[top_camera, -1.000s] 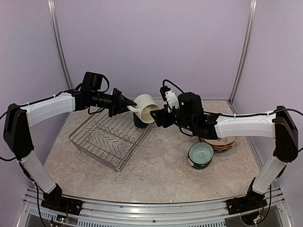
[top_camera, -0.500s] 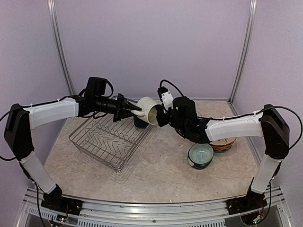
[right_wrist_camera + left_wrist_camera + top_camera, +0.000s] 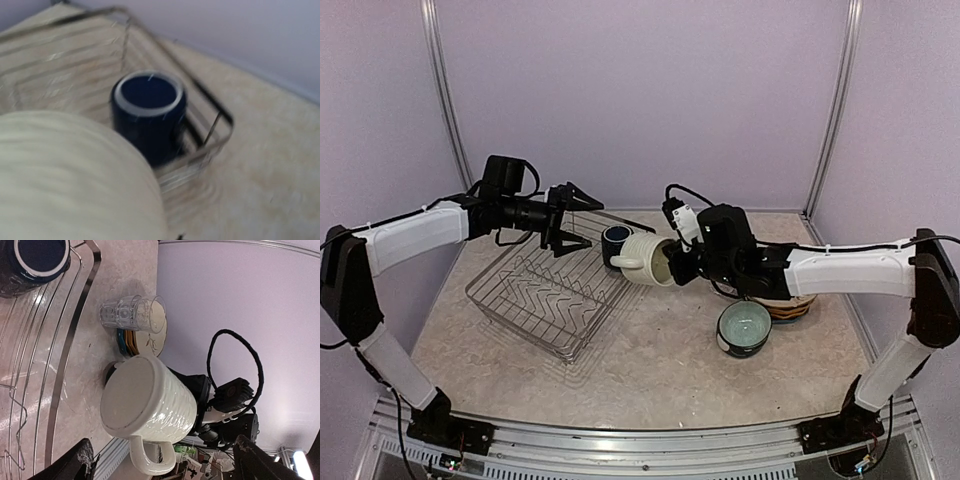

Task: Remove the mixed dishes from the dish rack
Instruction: Place the cup at the center of the board.

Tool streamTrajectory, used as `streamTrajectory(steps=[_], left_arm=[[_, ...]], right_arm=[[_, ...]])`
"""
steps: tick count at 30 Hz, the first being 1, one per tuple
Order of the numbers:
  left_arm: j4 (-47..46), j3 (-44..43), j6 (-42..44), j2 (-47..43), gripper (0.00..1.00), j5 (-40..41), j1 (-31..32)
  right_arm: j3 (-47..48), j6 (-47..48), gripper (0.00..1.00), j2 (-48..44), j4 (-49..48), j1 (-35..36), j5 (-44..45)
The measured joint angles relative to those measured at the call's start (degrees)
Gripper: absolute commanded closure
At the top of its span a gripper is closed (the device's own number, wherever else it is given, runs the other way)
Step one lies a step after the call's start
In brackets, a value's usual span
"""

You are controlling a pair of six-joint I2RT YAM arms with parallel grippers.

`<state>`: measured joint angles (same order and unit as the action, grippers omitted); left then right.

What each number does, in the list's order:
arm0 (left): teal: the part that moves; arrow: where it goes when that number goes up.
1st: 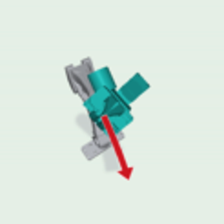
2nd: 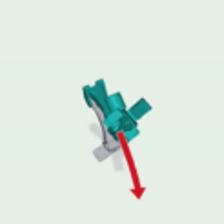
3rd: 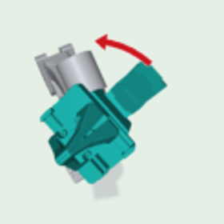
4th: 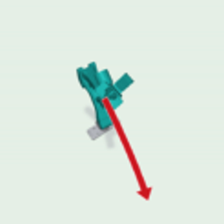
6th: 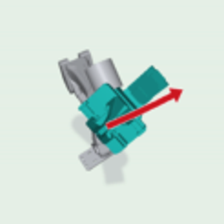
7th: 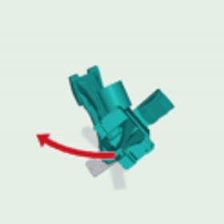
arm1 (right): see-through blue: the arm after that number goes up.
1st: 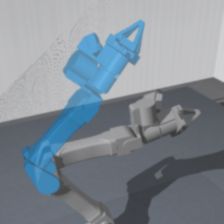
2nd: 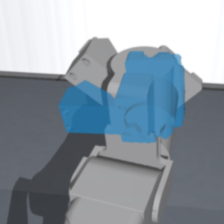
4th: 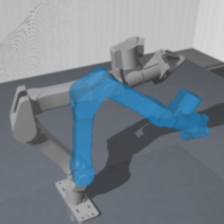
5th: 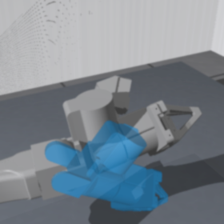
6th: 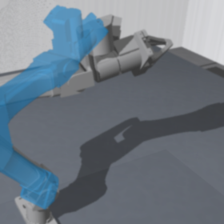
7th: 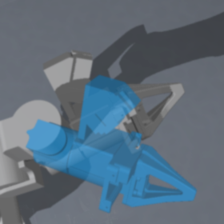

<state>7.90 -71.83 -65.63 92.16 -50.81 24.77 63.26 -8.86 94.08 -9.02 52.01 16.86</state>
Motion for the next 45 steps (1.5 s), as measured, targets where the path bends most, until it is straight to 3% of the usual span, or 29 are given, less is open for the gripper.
streamTrajectory(steps=[7,15,22,29,33,39,45], left_arm=[[10.2,-4.2,12.2,-2.2,0.06,5.4,-2.1],[12.6,-4.4,16.8,-2.7,0.06,9.0,-5.6],[12.6,-4.4,17.2,-2.6,0.06,9.5,-5.7],[12.5,-4.4,17.7,-1.5,0.05,10.1,-5.7],[13.6,-4.4,19.1,-1.2,0.05,11.6,-5.7],[15.6,-4.4,21.4,-0.9,0.05,14.3,-5.3],[18.7,-6.1,24.1,0.8,0.05,17.6,-4.1]], right_arm=[[-3.5,1.5,1.0,-8.9,15.6,0.2,-8.8],[-3.4,-0.3,1.0,-9.3,35.4,3.2,-11.5],[1.6,-4.2,1.0,-0.8,47.2,8.5,-8.3],[5.5,-5.9,1.0,6.4,52.7,11.3,-4.1],[6.1,-6.3,0.9,7.0,53.2,11.4,-2.9],[6.7,-7.1,0.66,7.4,53.5,11.6,-1.3],[7.1,-7.5,0.54,7.3,53.5,11.6,-0.9]])
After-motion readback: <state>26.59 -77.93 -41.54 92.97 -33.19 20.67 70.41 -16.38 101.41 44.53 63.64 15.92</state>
